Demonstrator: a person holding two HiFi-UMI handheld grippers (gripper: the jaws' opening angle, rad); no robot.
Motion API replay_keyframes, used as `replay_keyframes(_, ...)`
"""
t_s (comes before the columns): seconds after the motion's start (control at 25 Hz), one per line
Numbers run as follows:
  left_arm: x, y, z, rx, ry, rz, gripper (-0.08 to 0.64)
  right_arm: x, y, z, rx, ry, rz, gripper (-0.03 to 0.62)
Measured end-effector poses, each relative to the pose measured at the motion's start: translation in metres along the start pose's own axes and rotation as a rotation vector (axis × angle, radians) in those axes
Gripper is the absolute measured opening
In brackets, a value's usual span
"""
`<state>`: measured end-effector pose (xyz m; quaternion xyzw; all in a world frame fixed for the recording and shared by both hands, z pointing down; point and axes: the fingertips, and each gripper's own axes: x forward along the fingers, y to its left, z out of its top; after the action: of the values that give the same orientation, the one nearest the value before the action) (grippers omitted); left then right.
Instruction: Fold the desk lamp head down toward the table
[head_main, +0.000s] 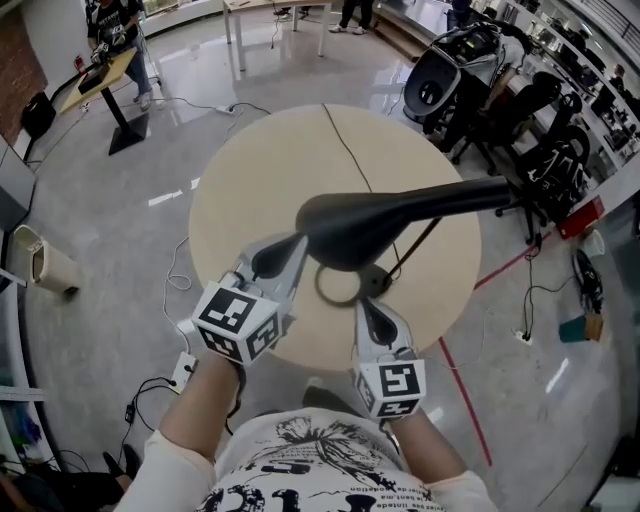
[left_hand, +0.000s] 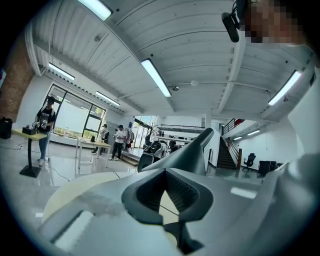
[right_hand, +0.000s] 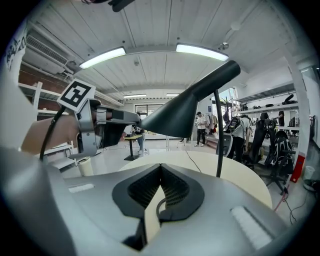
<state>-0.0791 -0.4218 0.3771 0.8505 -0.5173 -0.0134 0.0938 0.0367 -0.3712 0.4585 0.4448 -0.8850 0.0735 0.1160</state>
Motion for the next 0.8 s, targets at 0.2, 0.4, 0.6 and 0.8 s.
replay_keyframes(0.2,0.012,-0.011,-0.026,-0.036,0.04,-0.02,0.006,0.0,-0.011,-0.006,-0.003,0.017,-0.011,0.008)
replay_keyframes(0.4,0.022,-0.023,-0.046,-0.051,0.06,-0.036,0.006,0.0,-0.023,-0.012,0.006,0.032,-0.026,0.009)
replay_keyframes(0.6,0.029,-0.03,-0.063,-0.052,0.078,-0.039,0.006,0.002,-0.031,-0.026,0.018,0.058,-0.034,0.008)
replay_keyframes(0.8,0.034,-0.035,-0.068,-0.054,0.072,-0.028,-0.002,0.001,-0.034,-0.033,0.036,0.079,-0.028,0.008)
